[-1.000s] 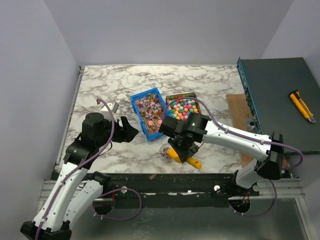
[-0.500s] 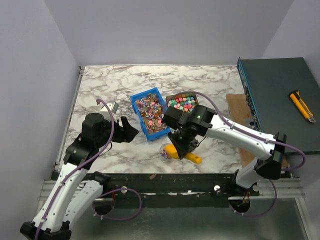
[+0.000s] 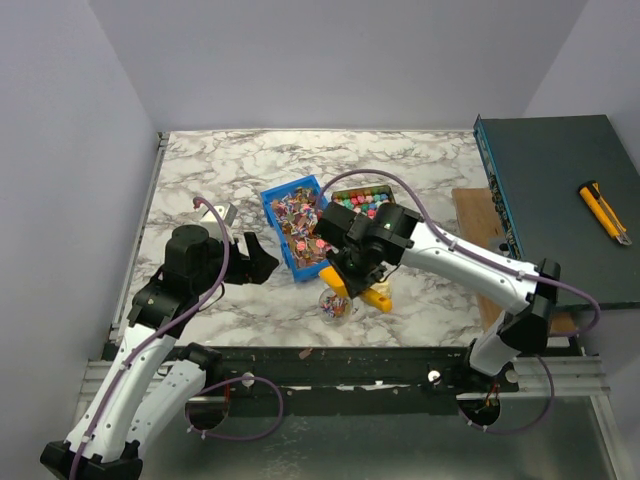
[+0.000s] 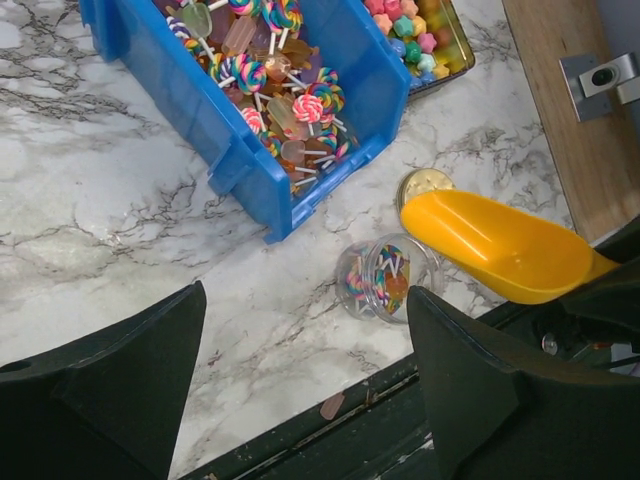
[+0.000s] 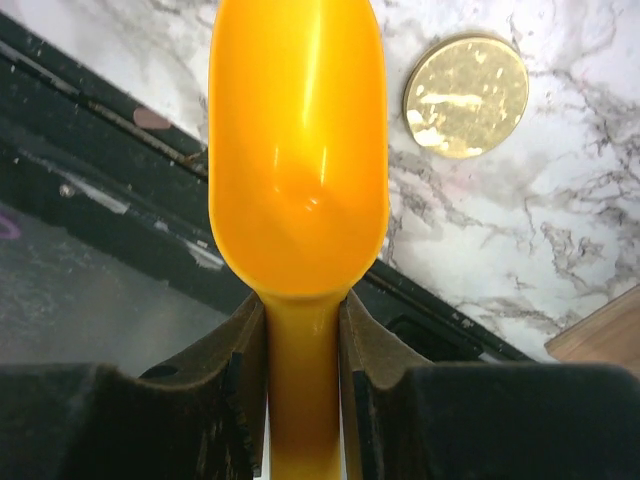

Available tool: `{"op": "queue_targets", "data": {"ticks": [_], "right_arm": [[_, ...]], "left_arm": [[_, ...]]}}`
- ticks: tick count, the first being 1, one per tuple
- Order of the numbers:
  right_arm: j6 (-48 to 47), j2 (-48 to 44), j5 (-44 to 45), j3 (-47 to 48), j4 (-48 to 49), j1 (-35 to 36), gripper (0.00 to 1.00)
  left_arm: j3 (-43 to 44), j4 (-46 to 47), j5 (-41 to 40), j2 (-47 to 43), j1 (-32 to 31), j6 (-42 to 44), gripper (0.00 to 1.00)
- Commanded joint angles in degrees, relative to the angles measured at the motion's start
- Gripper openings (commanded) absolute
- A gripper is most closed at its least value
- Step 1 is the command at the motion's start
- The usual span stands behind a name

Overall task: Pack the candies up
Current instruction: Scoop the fake candies from the storage box.

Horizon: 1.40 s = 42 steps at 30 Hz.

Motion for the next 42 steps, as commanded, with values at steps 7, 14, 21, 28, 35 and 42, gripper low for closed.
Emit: {"op": "queue_targets", "data": {"ticks": [7,14,21,28,35,42], "right_arm": [[-5.5,7.3,4.0,2.3,11.8,-4.4,0.01],[-7.9,12.8,1.2,2.5,17.8,-6.9,0.01],[-9.4,17.5,-2.4,2.2,23.0,-9.8,0.01],[-9.3,21.8,-2.7,3.0,29.0,-12.2,0.01],[-8.9,27.0,1.2,6.4,33.1,-12.6,0.01],[-8.0,25.0,4.6,1.6,41.1,-12.6,0.01]], "left_arm": [[-0.8,-0.8,-3.2,0.0,-0.3,0.0,0.99],[-0.6,-1.1,-4.2,0.0,-0.1,0.0,0.99],[-0.6,-1.1,-4.6,-0.2,0.3,0.0,0.99],[-0.6,-1.1,-4.5,0.2,0.7,0.1,0.99],[-0.5,-1.1,-4.4,0.8,1.1,0.0,0.99],[-0.6,-1.1,-4.7,1.0,1.3,0.1,0.99]]}}
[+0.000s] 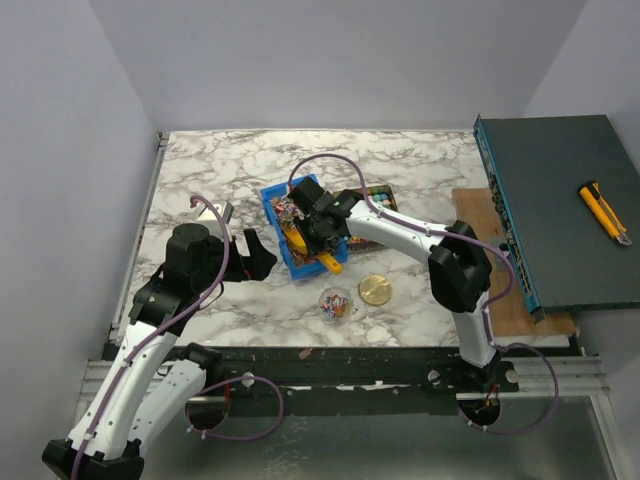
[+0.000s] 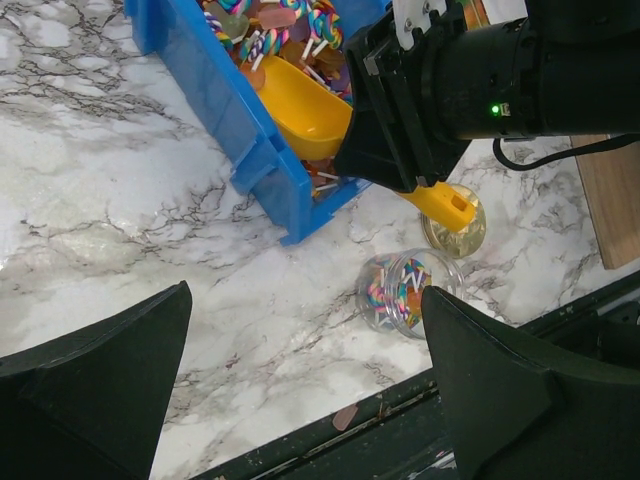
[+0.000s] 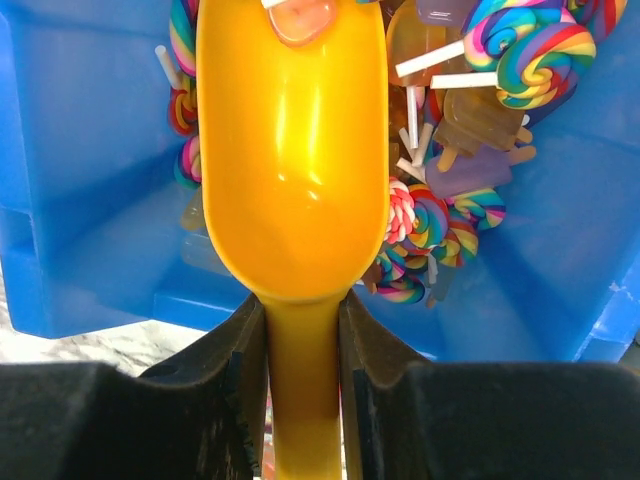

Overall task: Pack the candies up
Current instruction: Scoop the fake candies from the storage box.

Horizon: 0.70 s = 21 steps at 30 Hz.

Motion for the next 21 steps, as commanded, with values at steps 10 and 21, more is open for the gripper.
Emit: {"op": "queue_targets", "data": {"ticks": [10,21], "right_arm": [[-0.6,-9.6,6.6,-12.3,16.0,-0.5,0.01],[-2.7,-14.0,9.3,-16.2,16.9,1.9,0.01]], "left_arm": [[-0.4,-1.0,-0.9,0.7,0.9,0.3,0.99],[-0.4,-1.0,-0.8,1.3,1.4,0.3,0.99]]}}
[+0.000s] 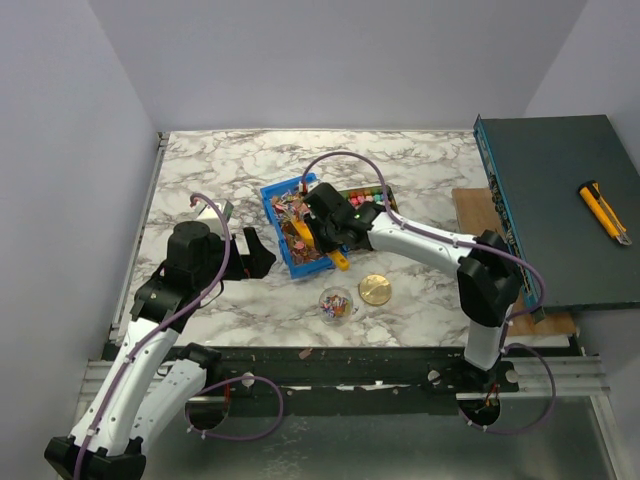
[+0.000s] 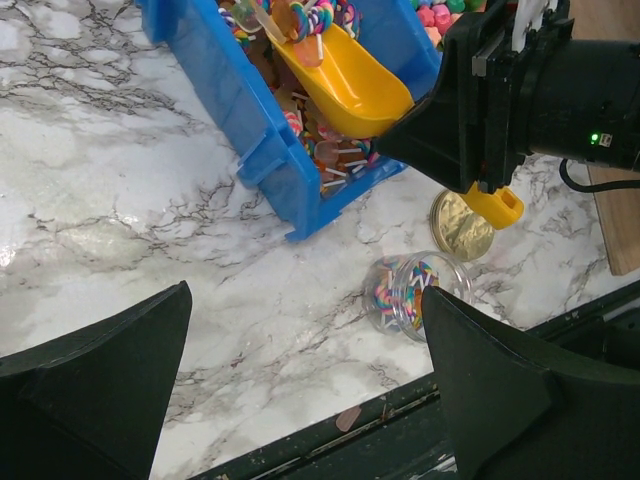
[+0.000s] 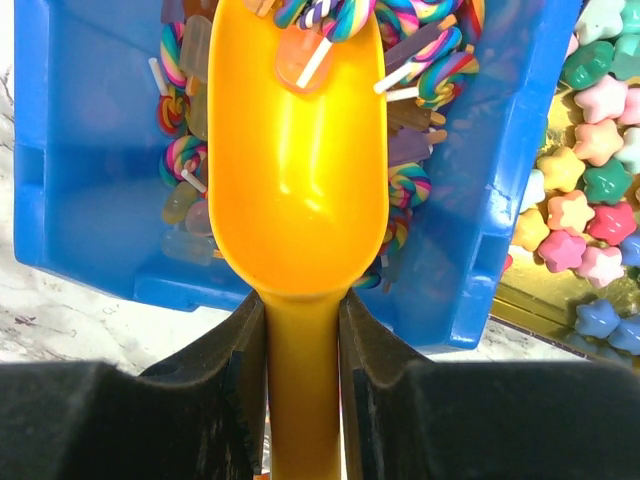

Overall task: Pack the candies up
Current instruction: Scoop the fake candies from the storage box.

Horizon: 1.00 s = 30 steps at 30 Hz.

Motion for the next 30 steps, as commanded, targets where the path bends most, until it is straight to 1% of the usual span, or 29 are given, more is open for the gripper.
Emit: {"op": "queue_targets", "data": {"ticks": [1,10,20,27,30], "right_arm": [[-1.5,-3.1,3.8,-1.6,2.3,1.5,0.01],[-1.0,-8.3,4.8,-6.2,1.6,3.3,0.01],[-2.1,-15.4,4.8,-13.9,3.7,5.0,0.01],[-2.6,-21.1,5.6,-18.7,4.6,8.1,0.01],[-2.1,-23.5,7.6,-20.1,3.6,10.6,0.01]], "left_arm": [[-0.4,-0.9,-0.8,0.3,0.4,0.3,0.99],[-0.4,-0.9,-0.8,0.3,0.6,0.2,0.99],[-0.4,-0.9,-0.7,0.2,0.7,0.2,0.99],[-0.5,-0.9,-0.8,-0.1,0.7,0.3,0.99],[-0.5,-1.0,-0.9,-0.1,0.7,0.3,0.99]]}}
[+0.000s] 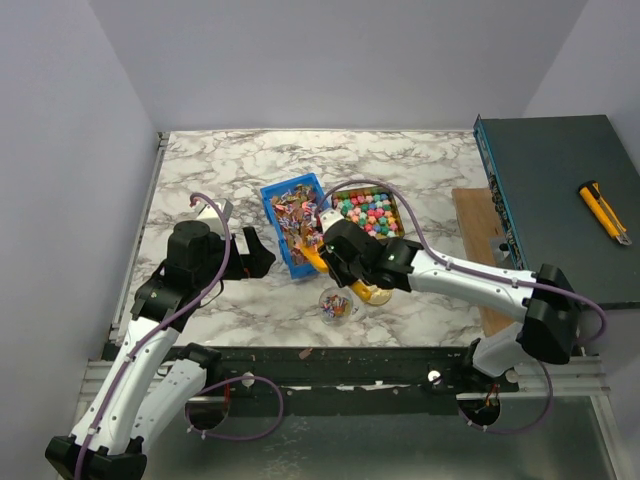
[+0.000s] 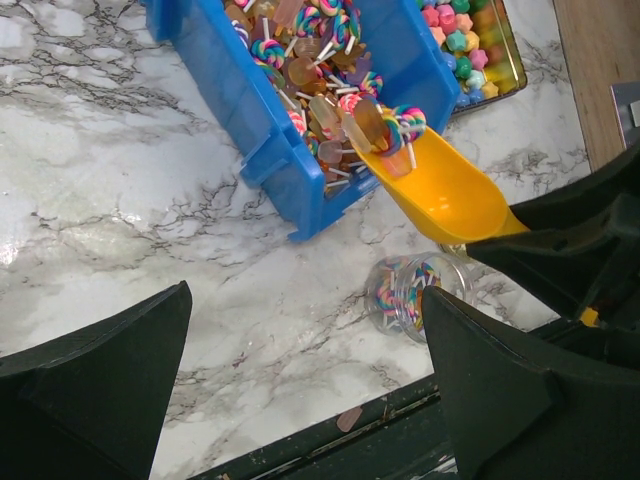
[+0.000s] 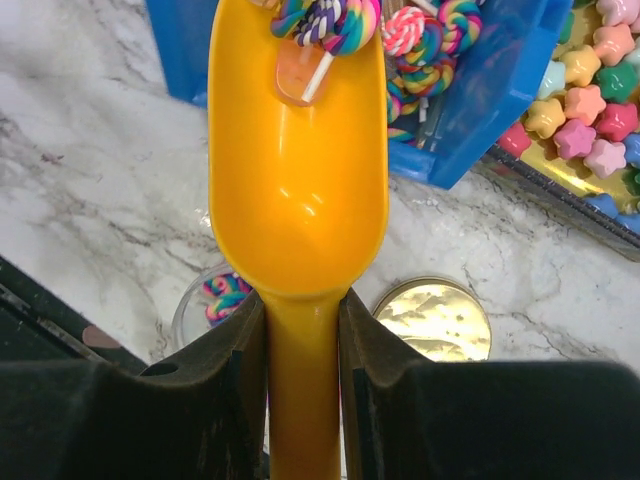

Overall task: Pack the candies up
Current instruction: Scoop the fake candies from the storage box, then place the fake candies in the packing bottle.

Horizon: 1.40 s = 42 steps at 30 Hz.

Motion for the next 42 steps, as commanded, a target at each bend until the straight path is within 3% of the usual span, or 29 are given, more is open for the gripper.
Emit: {"op": "queue_targets", "data": {"ticks": [1,25,42], "right_arm": [[-0.2,-4.5,4.0,-1.8,1.0,3.5,0.01],[13.6,-14.2,15.4,-3.9,-12.7,19.6,0.01],[22.6,-20.1,10.9,-7.0,-23.5,21.8,0.01]], "left_arm": [[-0.5,-0.9,-0.9,-0.5,0.4,0.3,0.99],[-0.6,-0.9,-1.1,-0.6,0.5,0.3,0.99],[-0.6,-0.9,-0.8,-0.5,0.5,0.2,0.99]]}}
